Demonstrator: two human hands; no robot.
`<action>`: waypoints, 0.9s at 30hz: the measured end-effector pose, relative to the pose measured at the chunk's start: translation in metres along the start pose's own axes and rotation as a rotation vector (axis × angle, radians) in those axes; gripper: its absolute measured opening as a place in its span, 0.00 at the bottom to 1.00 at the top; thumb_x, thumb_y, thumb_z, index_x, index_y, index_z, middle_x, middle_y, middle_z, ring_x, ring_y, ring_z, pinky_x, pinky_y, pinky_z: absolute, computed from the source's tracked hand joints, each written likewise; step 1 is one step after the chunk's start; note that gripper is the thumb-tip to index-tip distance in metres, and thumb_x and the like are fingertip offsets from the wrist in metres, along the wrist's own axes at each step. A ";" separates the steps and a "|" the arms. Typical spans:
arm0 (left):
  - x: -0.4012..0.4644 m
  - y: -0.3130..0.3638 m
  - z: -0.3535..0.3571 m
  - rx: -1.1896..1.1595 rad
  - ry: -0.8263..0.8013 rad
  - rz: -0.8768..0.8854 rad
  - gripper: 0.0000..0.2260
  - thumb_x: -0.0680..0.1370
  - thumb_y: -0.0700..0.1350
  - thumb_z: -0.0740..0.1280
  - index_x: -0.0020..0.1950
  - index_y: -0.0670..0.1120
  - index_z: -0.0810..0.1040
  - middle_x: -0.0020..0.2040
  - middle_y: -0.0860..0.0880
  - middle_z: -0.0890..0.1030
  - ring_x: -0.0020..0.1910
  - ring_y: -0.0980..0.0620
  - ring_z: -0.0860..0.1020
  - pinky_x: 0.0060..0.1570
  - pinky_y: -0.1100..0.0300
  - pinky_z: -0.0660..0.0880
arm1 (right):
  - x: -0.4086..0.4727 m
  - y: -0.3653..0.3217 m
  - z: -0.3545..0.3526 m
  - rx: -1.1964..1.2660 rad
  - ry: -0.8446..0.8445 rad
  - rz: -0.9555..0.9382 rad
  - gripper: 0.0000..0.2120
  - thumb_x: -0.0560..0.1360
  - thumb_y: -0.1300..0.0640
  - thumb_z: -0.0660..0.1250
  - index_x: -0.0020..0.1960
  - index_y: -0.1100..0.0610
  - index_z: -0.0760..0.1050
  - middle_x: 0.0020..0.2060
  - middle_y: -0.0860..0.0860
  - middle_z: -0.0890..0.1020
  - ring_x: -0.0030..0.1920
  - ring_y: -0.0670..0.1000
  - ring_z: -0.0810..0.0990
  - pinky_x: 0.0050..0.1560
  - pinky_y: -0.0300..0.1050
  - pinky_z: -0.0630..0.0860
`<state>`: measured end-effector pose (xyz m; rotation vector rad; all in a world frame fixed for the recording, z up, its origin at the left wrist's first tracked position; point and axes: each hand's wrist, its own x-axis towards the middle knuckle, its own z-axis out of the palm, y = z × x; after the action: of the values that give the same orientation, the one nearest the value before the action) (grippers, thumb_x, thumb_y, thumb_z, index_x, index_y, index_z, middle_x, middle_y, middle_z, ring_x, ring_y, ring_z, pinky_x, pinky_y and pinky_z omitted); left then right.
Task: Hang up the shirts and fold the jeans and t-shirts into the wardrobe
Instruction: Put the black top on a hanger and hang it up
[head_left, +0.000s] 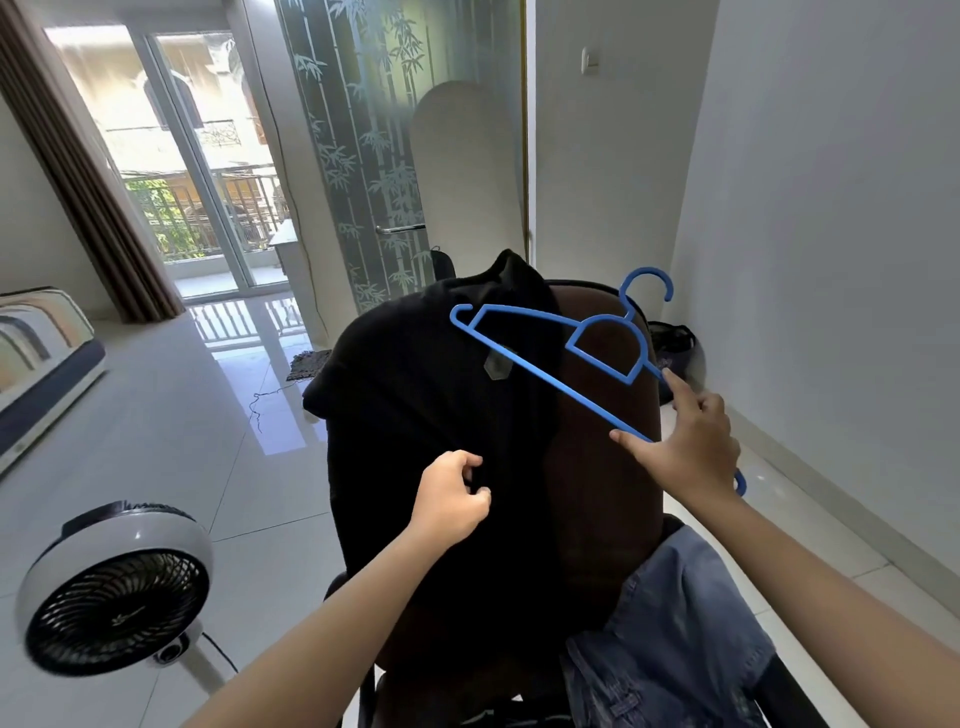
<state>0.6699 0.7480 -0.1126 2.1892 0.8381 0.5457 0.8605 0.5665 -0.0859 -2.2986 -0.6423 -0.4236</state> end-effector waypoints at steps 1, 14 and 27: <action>-0.003 0.000 0.002 0.009 -0.036 -0.004 0.17 0.72 0.39 0.71 0.60 0.43 0.76 0.47 0.50 0.75 0.39 0.56 0.75 0.39 0.69 0.74 | 0.000 0.000 -0.001 -0.001 -0.002 0.004 0.44 0.61 0.40 0.78 0.72 0.50 0.64 0.52 0.58 0.73 0.52 0.60 0.74 0.50 0.56 0.73; 0.041 0.006 -0.063 0.455 0.257 0.116 0.26 0.74 0.46 0.68 0.71 0.49 0.66 0.74 0.47 0.58 0.70 0.42 0.61 0.61 0.48 0.70 | -0.003 -0.007 -0.008 -0.021 0.032 -0.027 0.45 0.59 0.41 0.79 0.71 0.51 0.66 0.50 0.58 0.74 0.50 0.60 0.76 0.48 0.56 0.73; 0.113 -0.048 -0.117 0.425 0.272 0.285 0.29 0.69 0.26 0.61 0.70 0.41 0.71 0.61 0.38 0.72 0.56 0.35 0.74 0.58 0.46 0.73 | -0.017 -0.030 0.002 -0.067 0.095 -0.028 0.46 0.57 0.38 0.78 0.71 0.47 0.66 0.48 0.55 0.74 0.47 0.56 0.76 0.48 0.58 0.76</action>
<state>0.6606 0.9079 -0.0580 2.6899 0.8448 0.8880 0.8305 0.5814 -0.0792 -2.3192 -0.6224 -0.5717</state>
